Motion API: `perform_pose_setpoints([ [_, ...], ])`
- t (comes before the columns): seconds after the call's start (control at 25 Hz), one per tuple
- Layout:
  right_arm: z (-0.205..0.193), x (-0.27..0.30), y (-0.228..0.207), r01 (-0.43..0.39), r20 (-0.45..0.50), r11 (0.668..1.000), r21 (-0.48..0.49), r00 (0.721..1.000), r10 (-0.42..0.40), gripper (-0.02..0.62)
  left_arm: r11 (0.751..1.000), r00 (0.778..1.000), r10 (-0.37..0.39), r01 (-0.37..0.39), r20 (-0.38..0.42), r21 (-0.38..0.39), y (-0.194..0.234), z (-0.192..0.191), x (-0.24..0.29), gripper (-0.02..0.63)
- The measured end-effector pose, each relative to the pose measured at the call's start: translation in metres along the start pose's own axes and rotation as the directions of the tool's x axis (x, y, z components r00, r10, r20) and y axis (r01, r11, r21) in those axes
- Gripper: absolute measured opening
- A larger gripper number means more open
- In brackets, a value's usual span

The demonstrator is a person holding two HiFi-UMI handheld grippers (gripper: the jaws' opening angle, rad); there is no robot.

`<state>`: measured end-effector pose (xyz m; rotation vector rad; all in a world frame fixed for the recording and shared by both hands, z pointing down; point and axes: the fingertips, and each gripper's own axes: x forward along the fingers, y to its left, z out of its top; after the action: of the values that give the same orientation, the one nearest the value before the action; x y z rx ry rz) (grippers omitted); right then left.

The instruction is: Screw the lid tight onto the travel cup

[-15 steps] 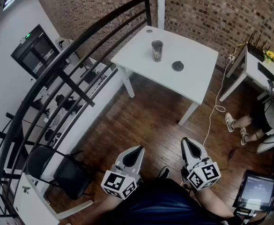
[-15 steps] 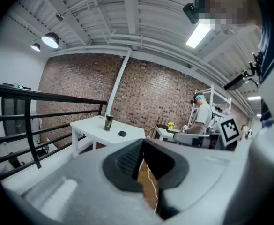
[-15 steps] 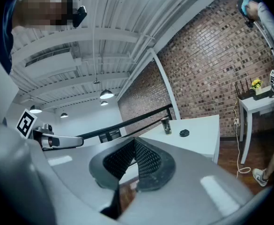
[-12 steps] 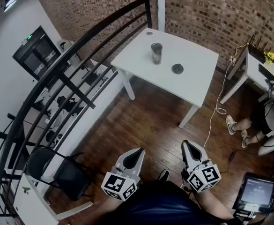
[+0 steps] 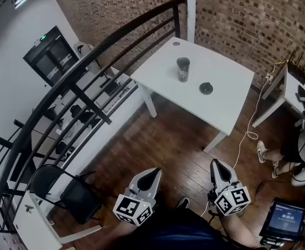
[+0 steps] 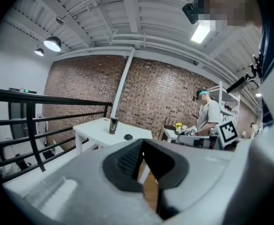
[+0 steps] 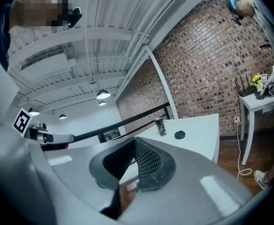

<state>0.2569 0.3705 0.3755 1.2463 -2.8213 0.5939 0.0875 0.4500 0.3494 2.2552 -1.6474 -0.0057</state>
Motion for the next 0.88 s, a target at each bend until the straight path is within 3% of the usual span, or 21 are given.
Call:
perform_pose_setpoints([
  [0.16,0.005,0.042,-0.007,0.014,-0.002,0.999,-0.032,1.000,-0.014,0.011,0.999,0.999,-0.037,0.036,0.016,0.025,0.033,0.010,0.028,0.006],
  [0.32,0.017,0.091,-0.009,0.066,-0.001,0.994,-0.088,0.998,-0.067,0.011,0.974,0.991,-0.135,0.137,-0.026,0.181,0.064,0.022,0.065,0.005],
  [0.4,0.033,0.115,-0.007,0.104,0.006,0.989,-0.103,0.995,-0.104,0.011,0.960,0.985,-0.174,0.170,-0.004,0.220,0.082,0.040,0.087,0.006],
  [0.64,0.056,0.187,-0.014,0.208,0.000,0.972,-0.107,0.978,-0.209,0.011,0.952,0.961,-0.276,0.270,0.023,0.143,0.144,0.081,0.146,0.005],
  [0.88,0.062,0.231,-0.059,0.264,-0.052,0.958,-0.110,0.961,-0.271,0.011,0.950,0.955,-0.295,0.292,0.012,0.115,0.172,0.098,0.209,0.006],
])
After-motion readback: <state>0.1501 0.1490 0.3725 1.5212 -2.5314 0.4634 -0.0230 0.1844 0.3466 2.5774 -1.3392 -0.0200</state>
